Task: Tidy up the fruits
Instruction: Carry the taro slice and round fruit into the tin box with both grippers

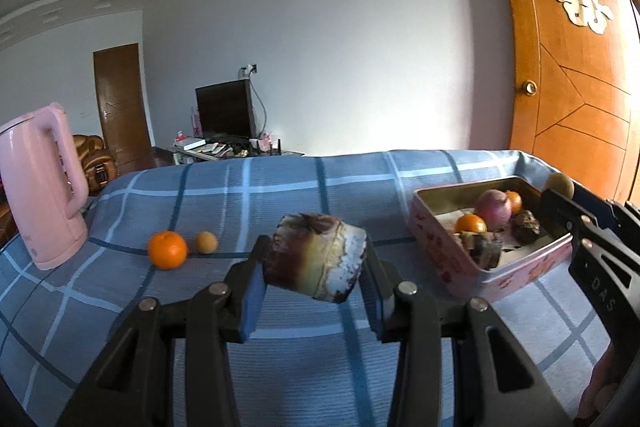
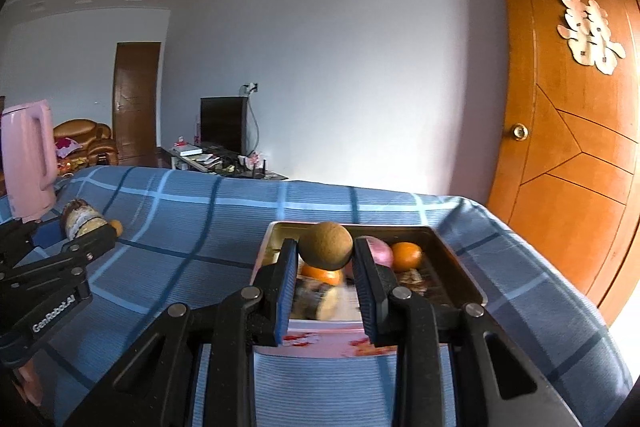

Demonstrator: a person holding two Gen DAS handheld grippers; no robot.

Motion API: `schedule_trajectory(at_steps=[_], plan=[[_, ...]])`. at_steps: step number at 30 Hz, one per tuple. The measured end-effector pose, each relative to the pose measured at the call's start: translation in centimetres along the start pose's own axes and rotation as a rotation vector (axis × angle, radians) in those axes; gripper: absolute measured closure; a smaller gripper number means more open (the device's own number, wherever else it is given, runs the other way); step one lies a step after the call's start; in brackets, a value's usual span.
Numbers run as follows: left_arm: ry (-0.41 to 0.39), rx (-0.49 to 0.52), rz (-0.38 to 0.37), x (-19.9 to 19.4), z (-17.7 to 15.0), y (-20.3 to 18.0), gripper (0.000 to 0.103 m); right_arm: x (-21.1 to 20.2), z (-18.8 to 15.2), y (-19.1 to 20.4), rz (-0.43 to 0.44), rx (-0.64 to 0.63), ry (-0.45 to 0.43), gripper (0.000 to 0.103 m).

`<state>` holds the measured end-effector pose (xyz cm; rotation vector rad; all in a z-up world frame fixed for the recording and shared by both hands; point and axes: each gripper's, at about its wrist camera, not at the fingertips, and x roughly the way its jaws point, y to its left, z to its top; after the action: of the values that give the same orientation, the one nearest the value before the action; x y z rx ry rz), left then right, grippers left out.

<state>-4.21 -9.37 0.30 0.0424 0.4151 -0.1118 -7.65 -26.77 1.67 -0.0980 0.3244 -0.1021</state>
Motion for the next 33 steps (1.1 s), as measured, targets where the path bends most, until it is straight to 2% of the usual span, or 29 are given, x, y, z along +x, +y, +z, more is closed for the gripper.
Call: schedule_trajectory(at_steps=[20, 26, 33], plan=[[0.019, 0.053, -0.124, 1.1, 0.5, -5.8, 0.060, 0.7, -0.4, -8.2, -0.168, 0.060, 0.012, 0.073], [0.015, 0.091, -0.195, 1.8, 1.0, -8.5, 0.060, 1.5, -0.3, -10.9, -0.208, 0.099, 0.023, 0.073], [0.042, 0.073, -0.355, 4.2, 2.2, -11.1, 0.060, 3.1, 0.1, -12.1, -0.211, 0.118, 0.032, 0.073]])
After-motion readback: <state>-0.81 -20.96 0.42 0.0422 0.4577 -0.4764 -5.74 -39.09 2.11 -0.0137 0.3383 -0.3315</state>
